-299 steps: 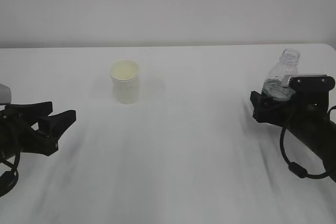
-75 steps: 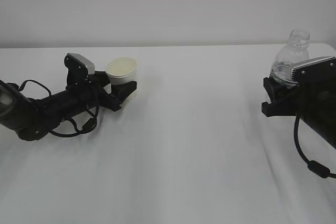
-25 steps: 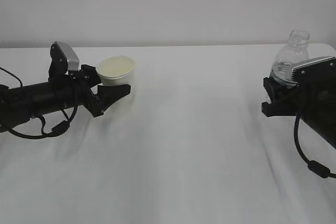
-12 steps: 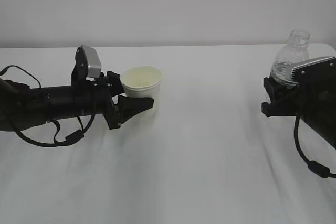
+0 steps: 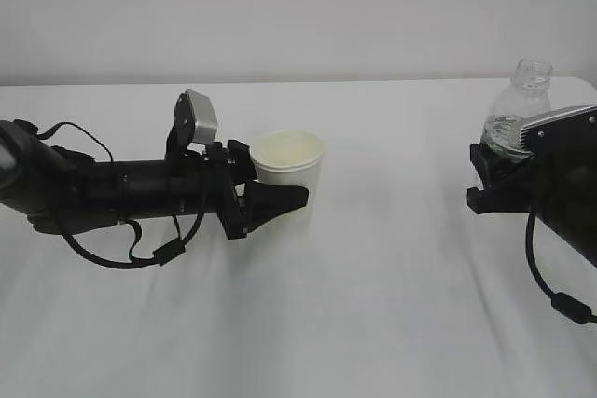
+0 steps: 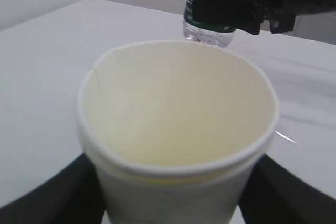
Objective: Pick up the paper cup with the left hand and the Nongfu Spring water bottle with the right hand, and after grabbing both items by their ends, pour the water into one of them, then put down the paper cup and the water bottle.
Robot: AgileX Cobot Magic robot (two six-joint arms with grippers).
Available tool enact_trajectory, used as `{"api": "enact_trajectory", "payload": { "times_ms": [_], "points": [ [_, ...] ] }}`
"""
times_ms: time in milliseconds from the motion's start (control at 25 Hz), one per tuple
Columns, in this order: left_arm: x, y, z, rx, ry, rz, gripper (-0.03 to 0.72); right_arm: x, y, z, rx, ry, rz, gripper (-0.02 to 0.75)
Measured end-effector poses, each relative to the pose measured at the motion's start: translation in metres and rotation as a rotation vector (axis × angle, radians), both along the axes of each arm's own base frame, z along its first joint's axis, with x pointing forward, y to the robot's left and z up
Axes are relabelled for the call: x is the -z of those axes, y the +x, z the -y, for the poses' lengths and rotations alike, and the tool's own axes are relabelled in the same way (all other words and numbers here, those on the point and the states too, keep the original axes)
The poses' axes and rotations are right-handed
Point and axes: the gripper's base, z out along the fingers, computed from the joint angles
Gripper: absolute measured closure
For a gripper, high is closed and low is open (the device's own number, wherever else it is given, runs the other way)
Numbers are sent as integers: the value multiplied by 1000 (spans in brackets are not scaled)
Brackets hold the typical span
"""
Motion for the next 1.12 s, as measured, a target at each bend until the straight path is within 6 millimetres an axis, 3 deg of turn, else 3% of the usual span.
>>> {"api": "enact_trajectory", "payload": {
  "times_ms": [600, 1000, 1120],
  "points": [
    [1, -16, 38, 111, -5, 12, 186, -35, -12, -3, -23, -14, -25, 310],
    [-8, -5, 48, 118, -35, 11, 186, -58, -22, -13, -65, -27, -39, 310],
    [-2, 0, 53, 132, -37, -13, 187, -65, -26, -12, -64, -35, -45, 310]
  ]
}}
